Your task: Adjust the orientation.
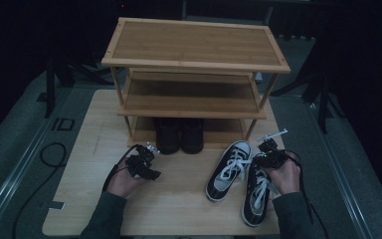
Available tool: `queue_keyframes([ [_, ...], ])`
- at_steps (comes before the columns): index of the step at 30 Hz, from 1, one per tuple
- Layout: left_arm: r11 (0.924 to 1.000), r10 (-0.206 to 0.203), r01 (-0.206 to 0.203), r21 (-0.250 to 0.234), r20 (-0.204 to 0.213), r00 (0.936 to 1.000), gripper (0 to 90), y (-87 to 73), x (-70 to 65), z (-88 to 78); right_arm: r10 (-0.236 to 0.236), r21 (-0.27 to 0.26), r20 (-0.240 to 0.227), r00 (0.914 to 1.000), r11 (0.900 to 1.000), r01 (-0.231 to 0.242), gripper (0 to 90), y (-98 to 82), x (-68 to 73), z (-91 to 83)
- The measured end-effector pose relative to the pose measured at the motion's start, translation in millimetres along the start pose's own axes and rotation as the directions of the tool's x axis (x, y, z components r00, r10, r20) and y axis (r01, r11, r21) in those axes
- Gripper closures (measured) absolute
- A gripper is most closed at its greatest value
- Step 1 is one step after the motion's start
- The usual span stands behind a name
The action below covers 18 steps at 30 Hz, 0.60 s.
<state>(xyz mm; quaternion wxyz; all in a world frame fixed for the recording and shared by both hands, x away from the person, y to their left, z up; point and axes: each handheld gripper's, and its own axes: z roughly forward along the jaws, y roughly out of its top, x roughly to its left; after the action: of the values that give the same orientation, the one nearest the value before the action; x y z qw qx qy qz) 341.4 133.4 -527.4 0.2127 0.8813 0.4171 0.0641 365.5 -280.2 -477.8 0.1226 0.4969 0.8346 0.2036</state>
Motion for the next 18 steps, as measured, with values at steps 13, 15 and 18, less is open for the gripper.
queue_keyframes([
  [13,0.9999,0.003,-0.003,0.012,0.003,1.0000,47.8,0.6,-2.3,3.9,0.030,-0.014,0.020,0.9993,0.999,-0.030,88.8,11.3,-10.9,5.1],
  [15,0.9999,0.004,-0.004,0.011,0.004,1.0000,47.8,0.6,-2.2,3.9,0.024,-0.010,0.013,0.9996,1.000,-0.024,88.3,10.4,-10.1,4.7],
  [18,0.9999,0.004,-0.004,0.013,0.007,1.0000,48.0,0.5,-2.3,4.4,0.021,-0.014,-0.001,0.9998,1.000,-0.021,84.4,5.9,-12.6,2.5],
])
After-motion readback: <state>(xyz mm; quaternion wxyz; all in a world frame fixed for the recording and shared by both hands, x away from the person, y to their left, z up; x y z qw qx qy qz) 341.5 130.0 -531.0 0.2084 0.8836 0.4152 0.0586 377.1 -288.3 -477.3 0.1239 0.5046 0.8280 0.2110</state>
